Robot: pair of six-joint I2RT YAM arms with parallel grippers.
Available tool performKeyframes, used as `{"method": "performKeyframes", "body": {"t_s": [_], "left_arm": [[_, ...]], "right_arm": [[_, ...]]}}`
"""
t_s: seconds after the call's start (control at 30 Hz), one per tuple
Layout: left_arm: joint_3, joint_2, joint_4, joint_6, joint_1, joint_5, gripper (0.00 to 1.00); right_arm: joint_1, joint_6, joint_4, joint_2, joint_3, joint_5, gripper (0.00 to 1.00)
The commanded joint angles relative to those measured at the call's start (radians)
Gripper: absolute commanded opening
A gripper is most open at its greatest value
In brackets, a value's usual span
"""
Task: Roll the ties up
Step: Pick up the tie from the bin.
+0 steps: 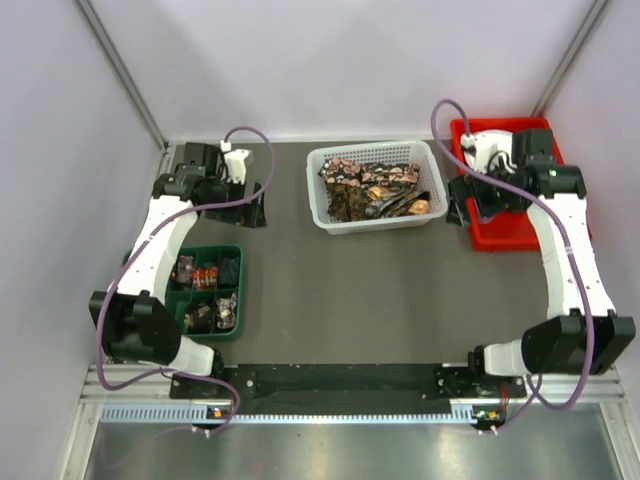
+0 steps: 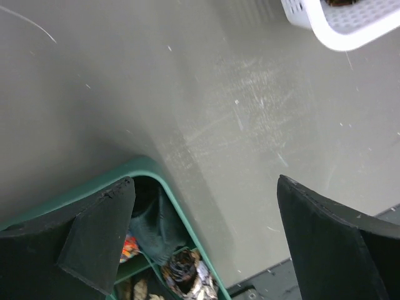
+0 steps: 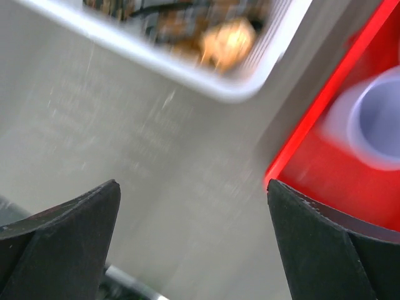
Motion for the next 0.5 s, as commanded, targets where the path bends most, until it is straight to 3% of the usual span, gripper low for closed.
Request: {"method": "performKeyframes", "body": {"t_s": [0.0, 0.17, 0.47], "left_arm": [[0.068, -0.043, 0.102, 0.044, -0.001, -0.052, 0.99], [0.077, -0.046, 0.202, 0.000, 0.000, -0.115, 0.99], [0.102, 0.029, 0.234, -0.029, 0.000, -0.024, 0.99]], "right_arm": [[0.063, -0.061, 0.123, 0.115, 0.186, -0.028, 0.99], [0.168, -0.125, 0.189, 0.330, 0.354, 0.114, 0.99], [0.285, -0.248, 0.323, 0.666, 0.577, 0.316, 0.99]]}}
